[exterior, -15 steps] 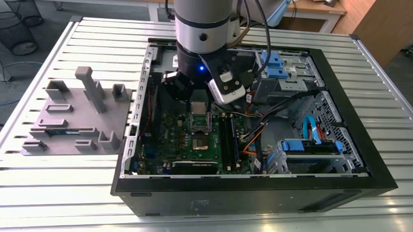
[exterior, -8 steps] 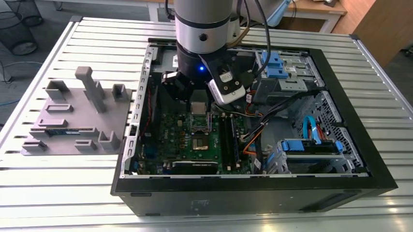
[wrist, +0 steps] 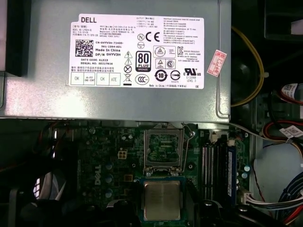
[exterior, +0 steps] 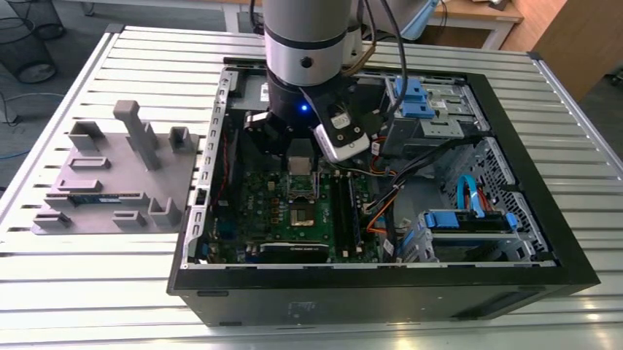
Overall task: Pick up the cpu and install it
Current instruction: 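Place the cpu into insertion slot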
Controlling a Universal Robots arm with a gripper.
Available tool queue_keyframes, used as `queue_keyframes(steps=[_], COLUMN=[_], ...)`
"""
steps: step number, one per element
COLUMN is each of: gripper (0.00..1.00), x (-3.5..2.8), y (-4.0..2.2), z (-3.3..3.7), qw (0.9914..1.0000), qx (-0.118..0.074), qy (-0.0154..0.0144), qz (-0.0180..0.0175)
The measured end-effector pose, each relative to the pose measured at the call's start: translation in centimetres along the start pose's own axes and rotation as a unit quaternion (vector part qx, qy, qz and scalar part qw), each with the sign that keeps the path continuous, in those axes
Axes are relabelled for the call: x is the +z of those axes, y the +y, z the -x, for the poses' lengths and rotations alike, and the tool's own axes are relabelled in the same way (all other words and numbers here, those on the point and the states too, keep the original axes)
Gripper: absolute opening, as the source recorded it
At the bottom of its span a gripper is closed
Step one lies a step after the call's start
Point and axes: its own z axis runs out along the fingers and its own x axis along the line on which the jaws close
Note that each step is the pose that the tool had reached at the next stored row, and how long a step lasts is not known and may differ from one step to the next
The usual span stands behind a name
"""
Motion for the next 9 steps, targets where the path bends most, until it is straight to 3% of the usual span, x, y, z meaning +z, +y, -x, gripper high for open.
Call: queue_keyframes(steps=[9], gripper=[0.47], x=[0.62], y=[-0.92], z=[0.08], qw=[1.00000], qx=[0.000], qy=[0.0000], qz=[-0.0024])
